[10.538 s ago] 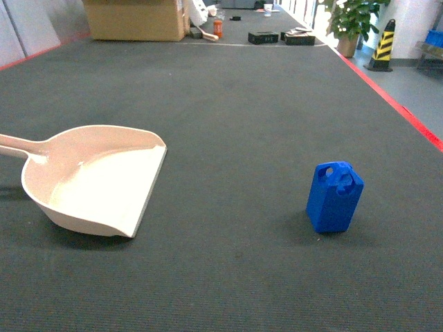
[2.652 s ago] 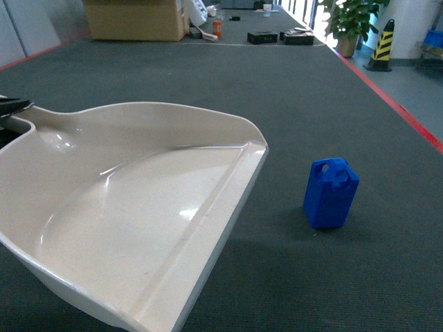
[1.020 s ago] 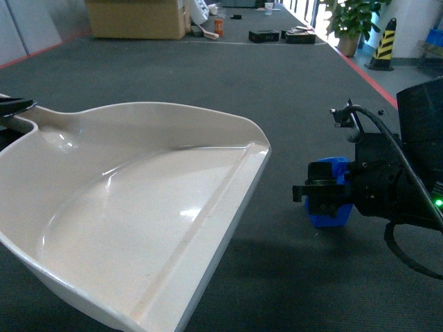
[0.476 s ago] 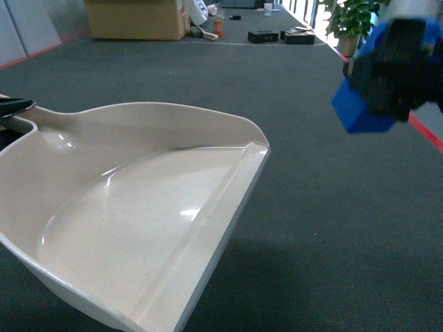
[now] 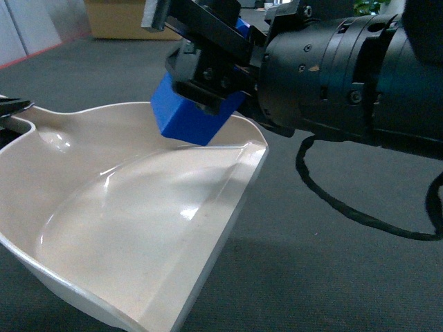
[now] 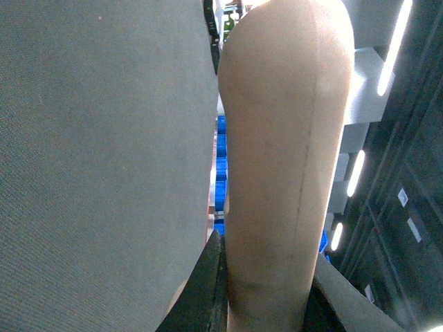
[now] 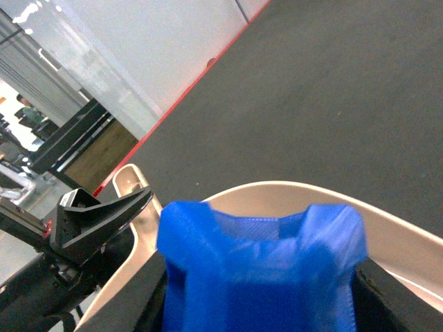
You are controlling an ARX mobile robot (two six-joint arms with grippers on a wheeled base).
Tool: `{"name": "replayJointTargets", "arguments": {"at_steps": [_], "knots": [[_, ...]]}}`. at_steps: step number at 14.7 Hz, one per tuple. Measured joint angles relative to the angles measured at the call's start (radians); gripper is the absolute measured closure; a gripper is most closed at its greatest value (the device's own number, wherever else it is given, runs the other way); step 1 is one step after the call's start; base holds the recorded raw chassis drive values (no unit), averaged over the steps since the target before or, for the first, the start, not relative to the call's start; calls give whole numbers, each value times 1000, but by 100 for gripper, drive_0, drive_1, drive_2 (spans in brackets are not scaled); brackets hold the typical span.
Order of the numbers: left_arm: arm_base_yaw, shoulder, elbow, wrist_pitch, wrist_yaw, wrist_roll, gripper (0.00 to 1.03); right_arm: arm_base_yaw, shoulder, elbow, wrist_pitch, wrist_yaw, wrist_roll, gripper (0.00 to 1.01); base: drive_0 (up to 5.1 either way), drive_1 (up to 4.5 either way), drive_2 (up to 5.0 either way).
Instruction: Place part in tray to right shelf
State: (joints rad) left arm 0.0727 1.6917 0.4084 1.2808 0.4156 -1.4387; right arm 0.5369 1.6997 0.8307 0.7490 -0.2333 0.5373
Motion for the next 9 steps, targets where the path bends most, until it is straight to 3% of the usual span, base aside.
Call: {"name": "replayJointTargets", "arguments": {"at_steps": [2,4,5,6,8,9], "knots": [[0,0,0,-3,-2,10,85,-10,-10,6,-16,11,19,25,0,0,0],[0,2,0,-1,0,7,85,-63,-85,-44,17,38,13,1,0,0,0],[0,2,0,-2,0,7,85,-98,-138,-79,35,77,-9,4,0,0,0],[0,2,0,0,0,7,85,-129,-192,-116,29,137,-61,3,0,0,0],[0,2,0,-1,0,6,85,-212,-325,-230,34,289,-241,3,0,0,0],[0,2,0,-1,0,7,85,-259,-394,-302,33,315,-333,3,0,0,0]]}}
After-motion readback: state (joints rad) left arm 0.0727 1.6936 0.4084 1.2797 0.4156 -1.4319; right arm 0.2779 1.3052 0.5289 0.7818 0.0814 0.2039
